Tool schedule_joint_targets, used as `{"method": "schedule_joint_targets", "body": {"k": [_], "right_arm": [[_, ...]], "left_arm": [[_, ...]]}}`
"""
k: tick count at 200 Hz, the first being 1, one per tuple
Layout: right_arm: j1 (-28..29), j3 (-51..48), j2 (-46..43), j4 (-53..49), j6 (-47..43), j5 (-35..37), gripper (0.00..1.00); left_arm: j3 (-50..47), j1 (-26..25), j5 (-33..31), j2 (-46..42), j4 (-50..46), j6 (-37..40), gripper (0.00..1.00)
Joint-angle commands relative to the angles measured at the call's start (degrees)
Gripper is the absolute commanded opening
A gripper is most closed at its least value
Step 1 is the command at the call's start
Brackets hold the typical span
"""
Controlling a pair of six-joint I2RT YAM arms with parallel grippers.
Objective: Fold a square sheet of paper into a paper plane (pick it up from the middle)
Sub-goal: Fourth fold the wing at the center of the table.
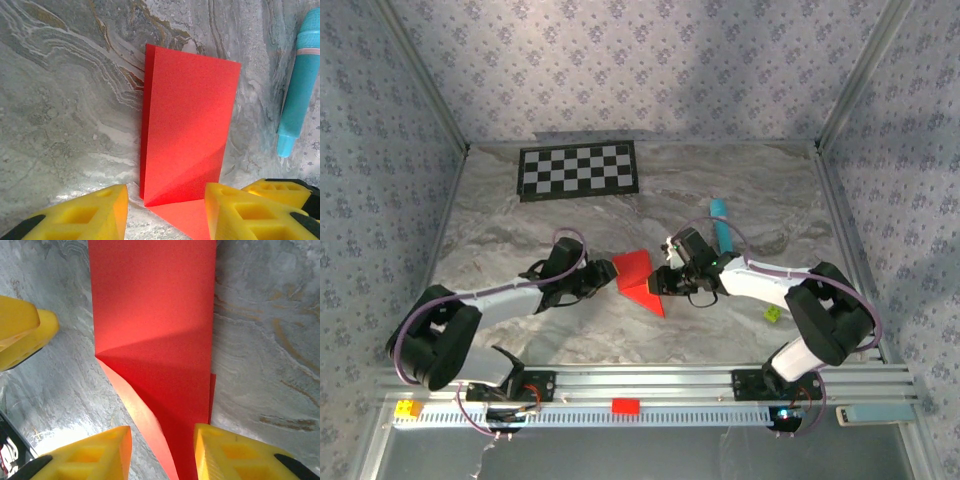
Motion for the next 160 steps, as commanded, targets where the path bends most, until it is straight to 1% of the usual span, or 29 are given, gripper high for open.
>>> {"method": "schedule_joint_targets", "body": {"k": [1, 47, 66, 101, 124, 144, 160], "right_arm": [[0.2, 1.1, 1.3, 1.4, -1.6, -2.3, 0.38], [0.1, 2.1, 3.3, 1.0, -3.5, -4.6, 0.33], [0.2, 2.9, 4.3, 0.6, -4.6, -6.5, 0.31], [0.8, 5.1, 5.2, -4.5, -8.1, -4.2, 0.32], [0.5, 4.8, 4.7, -4.5, -8.9, -4.4, 0.31], [0.2, 4.7, 5.1, -4.1, -8.9, -5.1, 0.27], [0.1, 4.9, 5.5, -4.1, -9.2, -5.1, 0.26]], "left_arm": [[1.4, 0.6, 2.0, 1.3, 2.3, -0.6, 0.44], [2.0, 0.6, 3.6, 3.6, 4.2, -1.7, 0.44], [2.6, 0.7, 3.5, 3.5, 2.6, -0.6, 0.45], [2.8, 1.3, 4.4, 3.7, 0.5, 1.2, 0.45], [3.9, 1.4, 5.1, 4.2, -0.5, 1.8, 0.45], [4.4, 1.4, 5.9, 5.4, 0.2, 1.4, 0.45], [4.4, 1.3, 6.1, 5.8, 1.1, 0.7, 0.44]]}}
